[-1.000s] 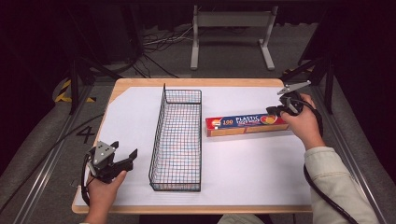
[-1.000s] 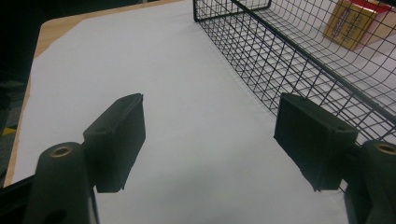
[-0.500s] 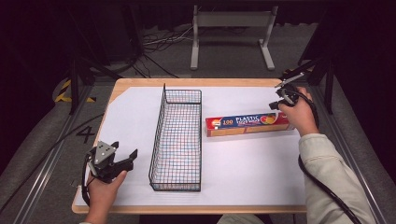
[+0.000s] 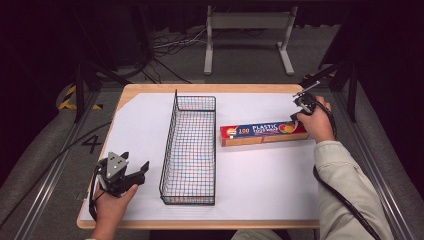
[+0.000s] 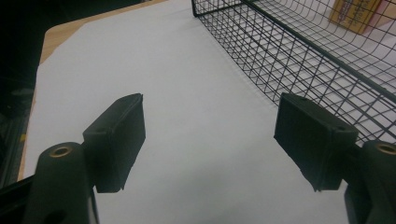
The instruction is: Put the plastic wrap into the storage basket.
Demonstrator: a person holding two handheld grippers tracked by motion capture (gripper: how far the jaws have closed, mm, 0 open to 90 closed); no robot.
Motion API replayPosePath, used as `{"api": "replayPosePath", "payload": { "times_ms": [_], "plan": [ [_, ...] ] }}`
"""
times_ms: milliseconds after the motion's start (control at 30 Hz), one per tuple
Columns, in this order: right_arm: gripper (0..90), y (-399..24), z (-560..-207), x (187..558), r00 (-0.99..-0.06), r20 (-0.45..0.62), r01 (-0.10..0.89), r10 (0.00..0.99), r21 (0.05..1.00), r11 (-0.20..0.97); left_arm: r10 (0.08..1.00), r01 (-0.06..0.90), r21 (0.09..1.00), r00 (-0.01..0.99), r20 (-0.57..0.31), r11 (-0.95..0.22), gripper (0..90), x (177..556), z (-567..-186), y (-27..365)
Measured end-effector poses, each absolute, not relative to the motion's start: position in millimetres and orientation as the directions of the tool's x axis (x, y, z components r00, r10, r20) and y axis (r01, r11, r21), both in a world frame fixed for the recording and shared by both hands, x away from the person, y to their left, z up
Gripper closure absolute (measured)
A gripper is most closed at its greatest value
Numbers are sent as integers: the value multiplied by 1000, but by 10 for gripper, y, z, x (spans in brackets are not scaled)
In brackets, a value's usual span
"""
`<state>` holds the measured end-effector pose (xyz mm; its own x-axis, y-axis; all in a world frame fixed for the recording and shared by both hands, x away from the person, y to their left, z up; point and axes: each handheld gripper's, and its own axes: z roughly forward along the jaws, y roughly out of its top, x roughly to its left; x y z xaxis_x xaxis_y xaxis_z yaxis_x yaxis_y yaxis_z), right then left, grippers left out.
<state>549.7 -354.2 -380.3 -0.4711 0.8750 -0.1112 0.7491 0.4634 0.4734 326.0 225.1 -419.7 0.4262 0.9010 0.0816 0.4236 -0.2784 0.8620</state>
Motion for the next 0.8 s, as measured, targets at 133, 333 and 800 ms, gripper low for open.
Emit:
{"api": "replayPosePath", "payload": {
  "times_ms": [133, 333, 800],
  "plan": [
    [900, -3552, -3831, 5524, -463, -124, 762, 878, 451, 465, 900, 430, 860, 429, 71, -273, 248, 3269, -4216, 2250],
    [900, -3513, -3842, 5547, -465, -135, 783, 875, 398, 478, 903, 431, 864, 426, 61, -261, 249, 3266, -4213, 2275],
    [900, -3542, -3889, 5220, -483, 22, 857, 875, 216, 468, 910, 434, 868, 412, 46, -241, 249, 3344, -4207, 2290]
  ]
}}
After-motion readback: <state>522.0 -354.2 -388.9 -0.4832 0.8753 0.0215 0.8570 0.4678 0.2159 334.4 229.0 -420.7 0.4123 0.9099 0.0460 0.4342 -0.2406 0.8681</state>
